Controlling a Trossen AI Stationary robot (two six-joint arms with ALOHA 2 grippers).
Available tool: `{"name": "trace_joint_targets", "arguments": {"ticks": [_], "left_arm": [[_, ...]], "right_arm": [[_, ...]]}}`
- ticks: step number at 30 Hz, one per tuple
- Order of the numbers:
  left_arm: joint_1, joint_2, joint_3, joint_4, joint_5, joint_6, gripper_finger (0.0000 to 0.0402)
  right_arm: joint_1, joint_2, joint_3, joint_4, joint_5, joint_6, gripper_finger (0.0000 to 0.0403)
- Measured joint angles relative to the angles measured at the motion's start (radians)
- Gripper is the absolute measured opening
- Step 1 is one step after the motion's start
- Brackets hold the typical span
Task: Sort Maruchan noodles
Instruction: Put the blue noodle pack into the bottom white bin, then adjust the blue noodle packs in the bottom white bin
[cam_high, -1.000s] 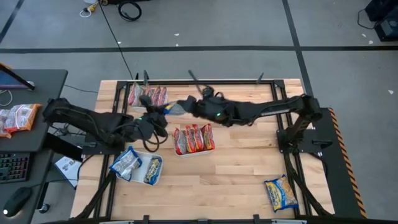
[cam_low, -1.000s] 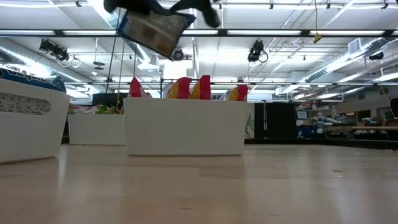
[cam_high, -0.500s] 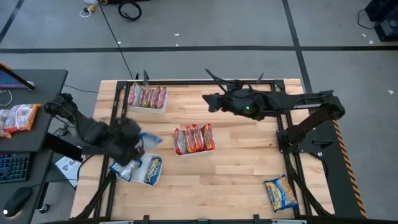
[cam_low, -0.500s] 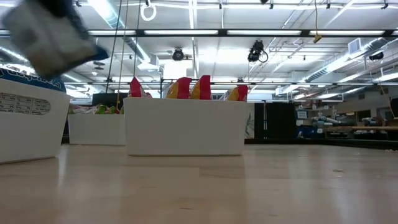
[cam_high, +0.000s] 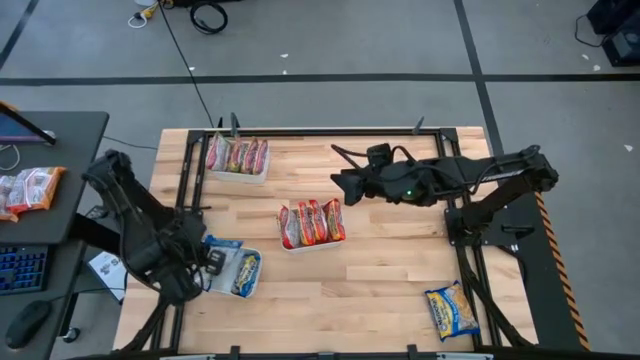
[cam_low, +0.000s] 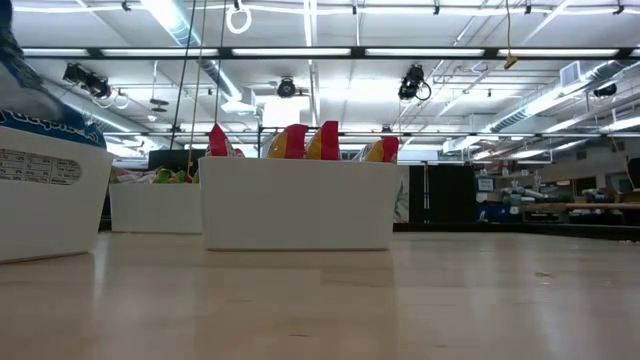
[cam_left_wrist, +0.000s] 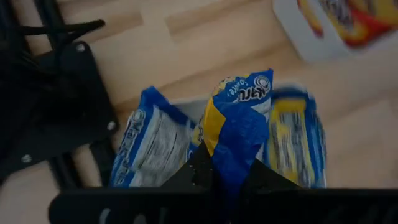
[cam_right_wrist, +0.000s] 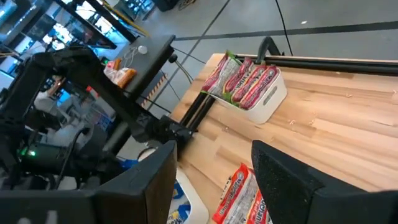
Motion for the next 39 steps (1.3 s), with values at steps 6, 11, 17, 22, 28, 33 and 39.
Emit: {"name": "trace_joint_targets", "arguments": {"ticks": [6, 11, 17, 22, 28, 33, 39], "left_arm": [[0.055, 0.078, -0.065, 0.035, -0.01, -0.04, 0.002], [0.113, 0.148, -0.113, 0.151, -0.051, -0.049, 0.0026], [0.141, 0.195, -0.129, 0.397, -0.066, 0.112, 0.0037], [0.151, 0.189, -0.129, 0.459, 0.123, 0.339, 0.0041], [0.175, 0.169, -0.129, 0.48, 0.31, 0.488, 0.0086], [0.239, 0.163, -0.129, 0.487, 0.291, 0.563, 0.0155], [0.39, 0.129, -0.129, 0.474, 0.278, 0.743, 0.0224]], "right_arm": [[0.014, 0.002, -0.009, -0.029, -0.005, 0.015, 0.0213], [0.034, 0.002, -0.009, -0.033, -0.01, 0.018, 0.0213], [0.056, 0.002, -0.009, -0.033, -0.012, 0.019, 0.0213], [0.059, 0.002, -0.009, -0.031, -0.013, 0.043, 0.0213], [0.059, 0.002, -0.009, 0.014, -0.013, 0.041, 0.0213], [0.063, 0.003, -0.009, 0.091, -0.007, 0.008, 0.0213], [0.091, 0.003, -0.009, 0.133, -0.007, -0.063, 0.0213]]}}
